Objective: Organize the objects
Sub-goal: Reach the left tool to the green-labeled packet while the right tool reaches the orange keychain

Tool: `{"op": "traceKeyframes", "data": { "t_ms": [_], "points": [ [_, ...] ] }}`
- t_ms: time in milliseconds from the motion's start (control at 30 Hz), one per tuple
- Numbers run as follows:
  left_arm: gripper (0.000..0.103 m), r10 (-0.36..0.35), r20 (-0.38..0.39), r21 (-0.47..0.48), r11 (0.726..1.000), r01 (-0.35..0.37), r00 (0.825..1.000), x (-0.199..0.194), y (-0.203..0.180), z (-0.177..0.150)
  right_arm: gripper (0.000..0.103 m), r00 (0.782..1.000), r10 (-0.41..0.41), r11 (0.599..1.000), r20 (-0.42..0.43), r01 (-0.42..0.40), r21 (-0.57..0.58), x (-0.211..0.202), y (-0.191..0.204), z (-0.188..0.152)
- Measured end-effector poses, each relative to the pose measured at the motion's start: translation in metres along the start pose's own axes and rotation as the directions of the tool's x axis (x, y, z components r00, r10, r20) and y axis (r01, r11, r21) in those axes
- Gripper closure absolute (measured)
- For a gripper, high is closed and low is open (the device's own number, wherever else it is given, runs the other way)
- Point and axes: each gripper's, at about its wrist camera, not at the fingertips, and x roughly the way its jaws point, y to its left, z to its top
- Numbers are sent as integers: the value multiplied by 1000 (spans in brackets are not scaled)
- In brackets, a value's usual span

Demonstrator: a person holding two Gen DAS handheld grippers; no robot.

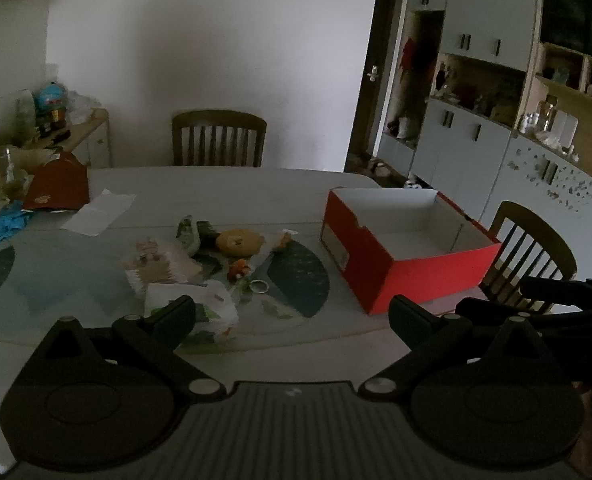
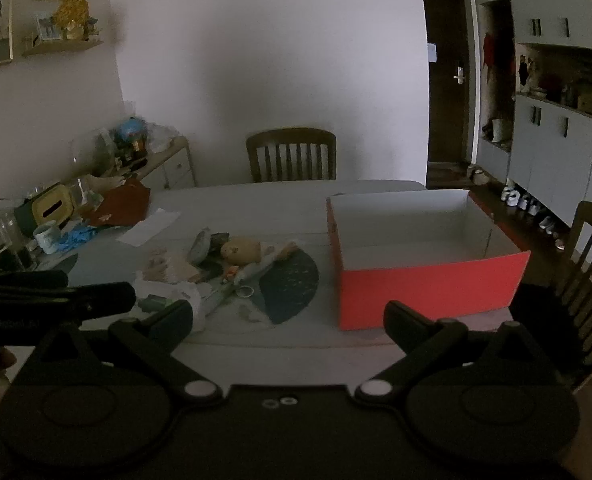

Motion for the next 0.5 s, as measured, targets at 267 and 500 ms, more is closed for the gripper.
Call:
{"op": "traceKeyframes", "data": {
  "t_ms": [267,500],
  "points": [
    [0,-9,-13,17,1000,9,1000,24,26,6,1,999,-5,1000,-48,4,-8,32,14,6],
    [0,-37,-41,77,996,40,998,62,56,4,1,993,-15,1000,-121,13,-22,70,27,10]
  ]
}}
